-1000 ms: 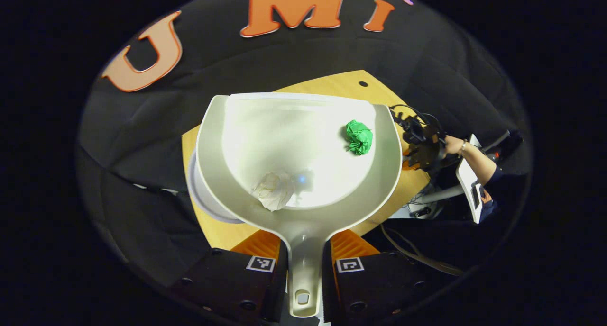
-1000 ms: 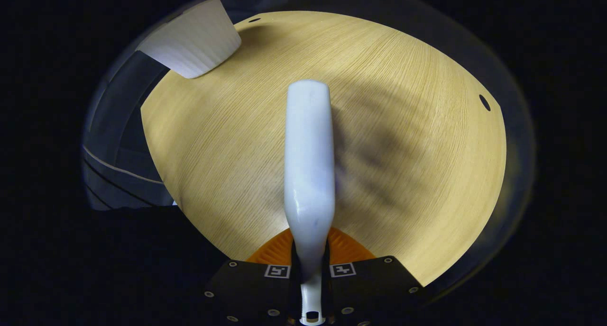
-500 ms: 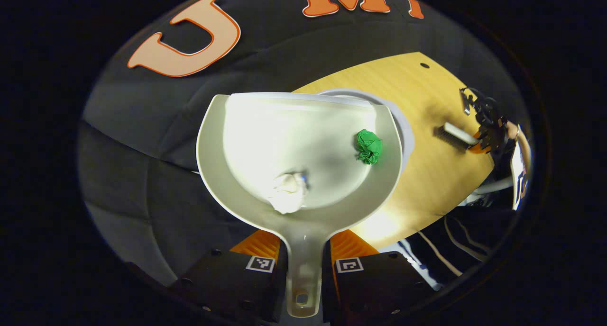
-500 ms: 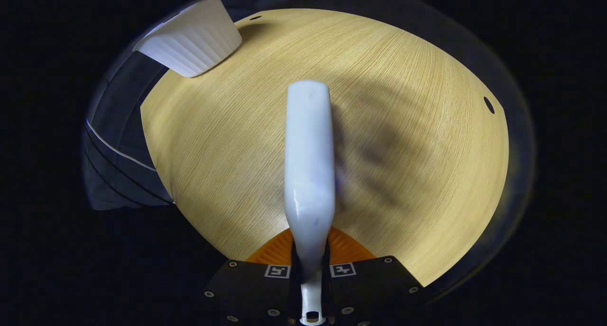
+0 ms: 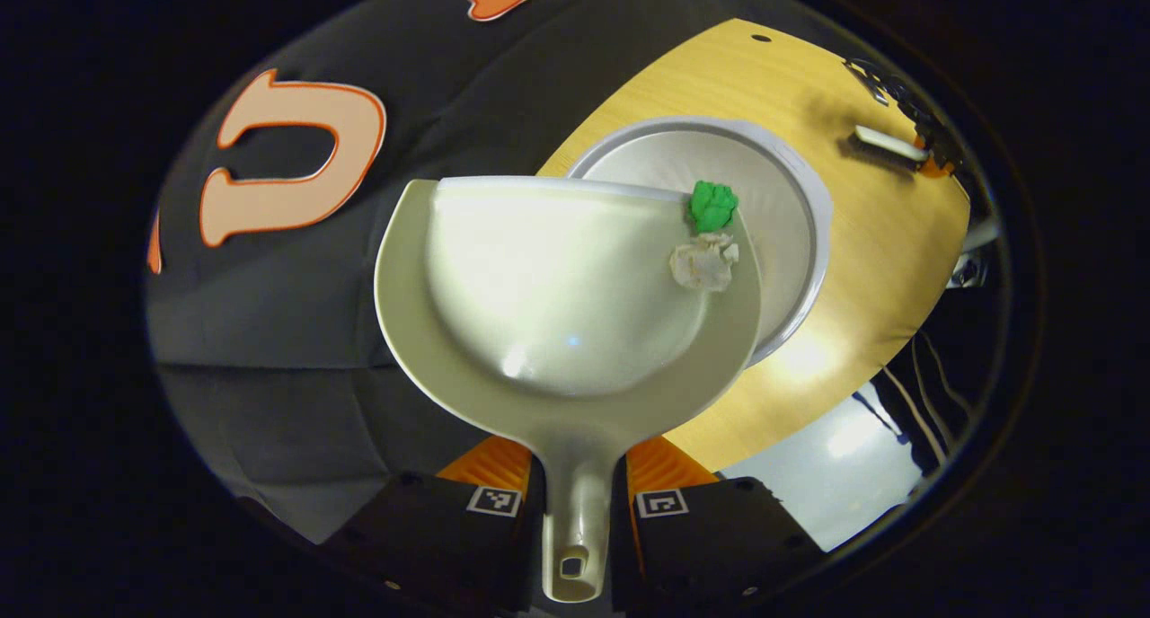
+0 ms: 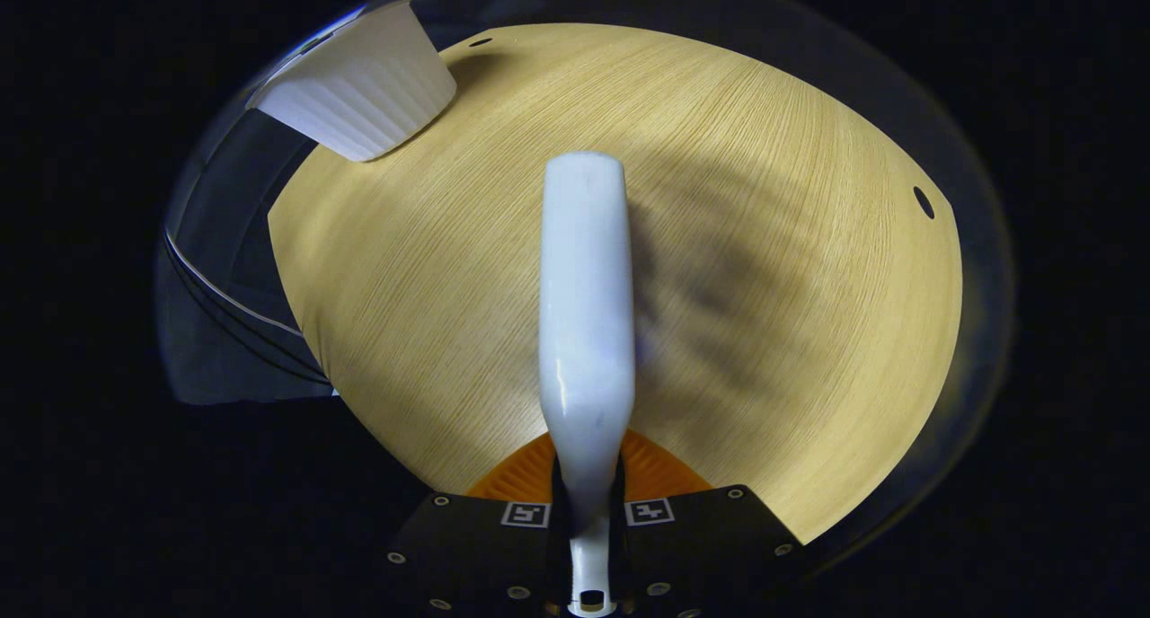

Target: Pick up the small broom and dustpan from the desktop, sweep the trash into the dustpan with the broom, and then empty the trash into the garbage bin.

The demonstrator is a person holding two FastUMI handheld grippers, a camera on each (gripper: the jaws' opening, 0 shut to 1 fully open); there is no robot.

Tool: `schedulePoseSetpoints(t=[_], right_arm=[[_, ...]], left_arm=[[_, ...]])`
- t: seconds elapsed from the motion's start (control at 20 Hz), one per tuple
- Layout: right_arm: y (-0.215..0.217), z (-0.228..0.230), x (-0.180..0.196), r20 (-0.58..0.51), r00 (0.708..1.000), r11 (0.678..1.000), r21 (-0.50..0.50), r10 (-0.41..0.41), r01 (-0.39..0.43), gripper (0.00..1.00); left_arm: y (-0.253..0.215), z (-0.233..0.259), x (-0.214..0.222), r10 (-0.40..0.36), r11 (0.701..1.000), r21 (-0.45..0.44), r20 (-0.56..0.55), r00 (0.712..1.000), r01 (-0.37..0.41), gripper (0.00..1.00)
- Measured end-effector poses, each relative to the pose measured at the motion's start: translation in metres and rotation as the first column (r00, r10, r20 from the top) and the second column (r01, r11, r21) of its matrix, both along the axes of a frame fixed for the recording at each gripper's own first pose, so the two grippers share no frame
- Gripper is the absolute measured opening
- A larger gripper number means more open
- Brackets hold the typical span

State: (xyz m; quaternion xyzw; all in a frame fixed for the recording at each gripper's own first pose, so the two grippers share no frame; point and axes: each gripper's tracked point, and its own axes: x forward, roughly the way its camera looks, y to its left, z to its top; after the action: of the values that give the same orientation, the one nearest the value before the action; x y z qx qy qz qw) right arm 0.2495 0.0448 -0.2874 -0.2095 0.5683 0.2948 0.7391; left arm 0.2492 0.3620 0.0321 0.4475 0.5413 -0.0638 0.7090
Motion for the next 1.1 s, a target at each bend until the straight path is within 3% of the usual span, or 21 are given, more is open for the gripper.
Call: schedulePoseSetpoints(t=[0.1,0.2,0.3,0.55,0.75,0.9,1.1], right_arm=[[0.0,0.0,0.001,-0.002,1.0,1.0,0.004,-0.003,0.003,0.15],[-0.001,0.001,0.001,-0.001,1.0,1.0,0.006,-0.006,0.006,0.15],[-0.002,0.001,0.0,0.0,1.0,1.0,0.008,-0.01,0.01,0.15],[-0.004,0.0,0.001,-0.003,1.0,1.0,0.012,-0.028,0.028,0.15],[-0.009,0.001,0.004,-0.006,0.999,0.998,0.028,-0.051,0.052,0.16],[-0.013,0.003,0.005,-0.006,0.997,0.996,0.04,-0.077,0.078,0.15],[-0.017,0.006,0.004,-0.004,0.995,0.994,0.047,-0.103,0.103,0.15]], left_arm=[[0.008,0.006,0.009,-0.059,0.993,0.103,0.011,0.998,0.057,0.32],[0.015,0.012,0.016,-0.126,0.967,0.223,0.006,0.992,0.122,0.32],[0.011,0.011,0.011,-0.15,0.955,0.254,-0.028,0.988,0.152,0.32],[0.009,-0.001,0.01,-0.108,0.979,0.166,-0.055,0.993,0.116,0.32],[-0.007,-0.02,0.002,0.029,0.999,-0.021,-0.03,0.999,-0.03,0.32],[-0.018,-0.036,0.001,0.141,0.978,-0.156,0.004,0.99,-0.139,0.32],[-0.032,-0.052,0.005,0.252,0.919,-0.327,0.06,0.966,-0.22,0.32]])
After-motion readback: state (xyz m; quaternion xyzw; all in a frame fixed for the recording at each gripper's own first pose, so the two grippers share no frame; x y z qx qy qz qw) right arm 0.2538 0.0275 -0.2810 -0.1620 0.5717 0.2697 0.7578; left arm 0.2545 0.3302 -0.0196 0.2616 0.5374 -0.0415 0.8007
